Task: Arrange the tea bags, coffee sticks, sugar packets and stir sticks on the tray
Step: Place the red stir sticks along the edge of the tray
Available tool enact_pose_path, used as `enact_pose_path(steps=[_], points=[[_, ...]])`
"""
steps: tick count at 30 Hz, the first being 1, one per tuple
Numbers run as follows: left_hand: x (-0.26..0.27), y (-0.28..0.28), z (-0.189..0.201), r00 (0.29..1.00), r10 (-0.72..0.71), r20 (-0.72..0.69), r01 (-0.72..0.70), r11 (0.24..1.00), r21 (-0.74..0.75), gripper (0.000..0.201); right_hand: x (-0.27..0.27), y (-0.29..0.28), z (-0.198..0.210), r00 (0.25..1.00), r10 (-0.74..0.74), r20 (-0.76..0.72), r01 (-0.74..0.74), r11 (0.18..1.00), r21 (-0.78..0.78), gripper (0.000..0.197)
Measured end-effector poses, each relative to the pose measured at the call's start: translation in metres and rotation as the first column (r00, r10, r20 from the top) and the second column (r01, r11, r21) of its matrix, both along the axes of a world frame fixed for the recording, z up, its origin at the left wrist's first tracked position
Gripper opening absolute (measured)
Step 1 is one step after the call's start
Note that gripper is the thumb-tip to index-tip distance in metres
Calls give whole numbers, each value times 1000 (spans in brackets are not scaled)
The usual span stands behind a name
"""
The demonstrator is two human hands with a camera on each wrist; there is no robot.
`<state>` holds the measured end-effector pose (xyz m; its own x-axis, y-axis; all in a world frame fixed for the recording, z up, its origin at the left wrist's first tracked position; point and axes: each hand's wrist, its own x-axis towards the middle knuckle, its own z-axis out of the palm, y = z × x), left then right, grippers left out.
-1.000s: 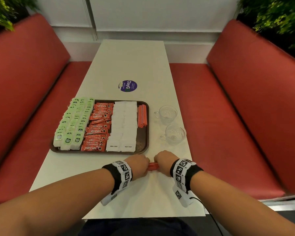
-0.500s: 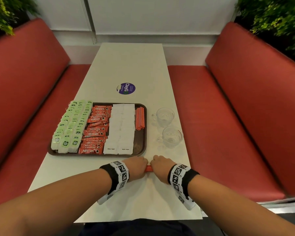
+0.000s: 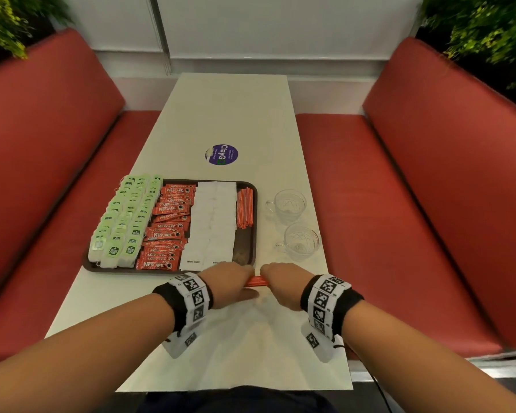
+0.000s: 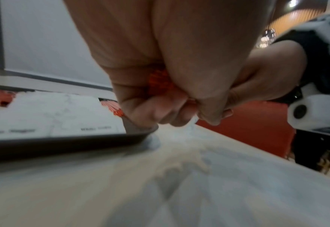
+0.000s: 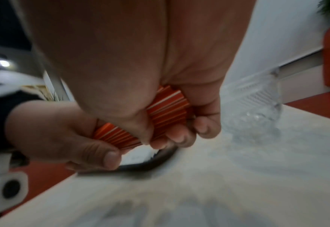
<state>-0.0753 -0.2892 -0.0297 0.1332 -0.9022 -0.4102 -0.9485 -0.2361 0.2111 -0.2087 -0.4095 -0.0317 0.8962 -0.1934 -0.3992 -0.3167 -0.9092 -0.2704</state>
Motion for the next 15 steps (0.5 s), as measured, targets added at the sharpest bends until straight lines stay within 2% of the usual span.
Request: enact_pose_path(steps=[2,5,8,11,13,15], points=[[10,1,13,1000,5,12,-4,998,-62,36,4,-4,14,993,-54,103,47,996,72,8],[26,4,29,997,70,17,-66,981,-181,35,7,-19,34,944,-209,255,163,968,190,38],[33,3,40,990,136,47,-120,962,-245,30,15,-23,45,841,-464,278,306,832,463,45],[30,-2,48,985,157,76,-124,936,-329,26,31,-17,47,751,-619,229,359,674,645,45],[30,-4,52,982,190,-7,-177,898,-402,23,39,-15,50,689,-691,218,375,597,709,41],[33,-2,54,949,239,-205,-309,827,-470,25,44,-17,49,671,-703,235,364,588,722,36]])
